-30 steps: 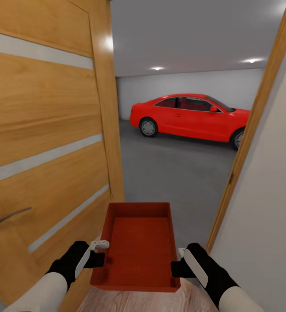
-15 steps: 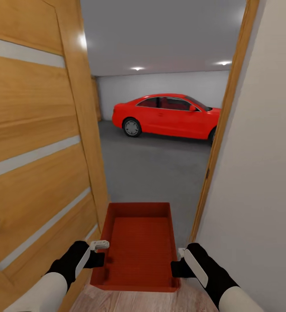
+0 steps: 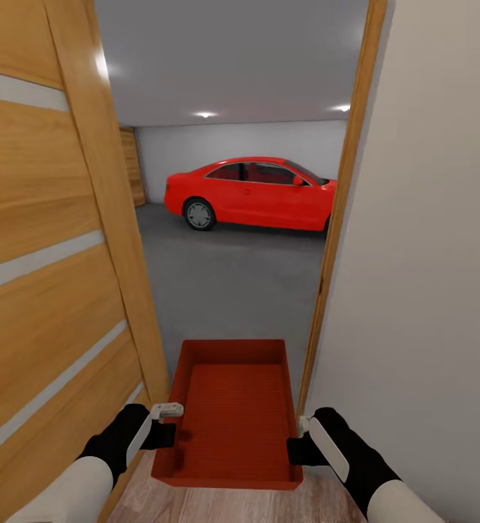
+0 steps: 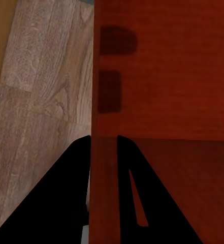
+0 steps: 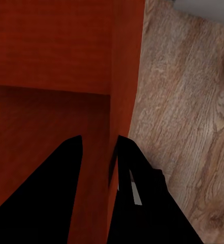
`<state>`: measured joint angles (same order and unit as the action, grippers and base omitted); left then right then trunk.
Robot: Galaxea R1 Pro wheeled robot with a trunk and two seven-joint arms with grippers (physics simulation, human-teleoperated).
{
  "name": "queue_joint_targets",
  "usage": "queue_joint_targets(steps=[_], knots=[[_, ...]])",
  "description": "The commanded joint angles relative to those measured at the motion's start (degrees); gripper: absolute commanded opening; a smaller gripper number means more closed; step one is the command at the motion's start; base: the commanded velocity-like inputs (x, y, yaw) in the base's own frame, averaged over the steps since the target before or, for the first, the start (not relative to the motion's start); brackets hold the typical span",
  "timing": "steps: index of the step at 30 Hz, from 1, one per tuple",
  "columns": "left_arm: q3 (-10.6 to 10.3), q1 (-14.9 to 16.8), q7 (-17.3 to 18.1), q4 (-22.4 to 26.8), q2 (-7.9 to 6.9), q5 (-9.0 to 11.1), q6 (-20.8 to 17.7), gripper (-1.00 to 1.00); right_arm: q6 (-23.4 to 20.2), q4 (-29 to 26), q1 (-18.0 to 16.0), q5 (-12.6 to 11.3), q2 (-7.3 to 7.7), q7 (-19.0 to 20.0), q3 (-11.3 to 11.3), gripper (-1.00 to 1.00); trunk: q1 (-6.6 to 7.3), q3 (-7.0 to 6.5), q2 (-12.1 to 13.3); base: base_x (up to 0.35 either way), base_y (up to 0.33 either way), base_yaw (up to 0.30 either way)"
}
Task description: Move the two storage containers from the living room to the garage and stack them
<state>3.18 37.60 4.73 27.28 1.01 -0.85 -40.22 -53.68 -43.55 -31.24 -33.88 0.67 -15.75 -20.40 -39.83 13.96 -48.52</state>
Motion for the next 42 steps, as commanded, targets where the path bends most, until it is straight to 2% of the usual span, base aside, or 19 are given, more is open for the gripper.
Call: queue_joint_targets(steps=[1,6,22,28,42], knots=[[0.8,0.0,0.7,0.0,0.13,-0.5,-0.3,-1.00,0.1,-0.1,-0.1,-0.8,-0.06,-0.2,-0.2,-1.00,-0.01,0.08,-0.1,0.000,0.000,-0.023],[0.8,0.0,0.7,0.0,0.13,-0.5,-0.3,-1.00,0.1,-0.1,-0.1,-0.8,-0.05,-0.2,-0.2,-1.00,-0.01,0.08,-0.1,0.006,0.064,-0.007],[0.8,0.0,0.7,0.0,0.13,-0.5,-0.3,-1.00,0.1,-0.1,-0.1,-0.8,-0.06,-0.2,-0.2,-1.00,-0.01,0.08,-0.1,0.067,0.279,0.000],[0.8,0.0,0.7,0.0,0.13,-0.5,-0.3,-1.00,0.1,-0.1,-0.1,-0.8,-0.05,-0.2,-0.2,-1.00,-0.01,0.08,-0.1,0.011,0.095,-0.012],[0.8,0.0,0.7,0.0,0.13,-0.5,-0.3,-1.00,0.1,-0.1,-0.1,-0.8,-0.05,-0.2,-0.2,-1.00,-0.01,0.08,-0.1,0.000,0.003,-0.237]])
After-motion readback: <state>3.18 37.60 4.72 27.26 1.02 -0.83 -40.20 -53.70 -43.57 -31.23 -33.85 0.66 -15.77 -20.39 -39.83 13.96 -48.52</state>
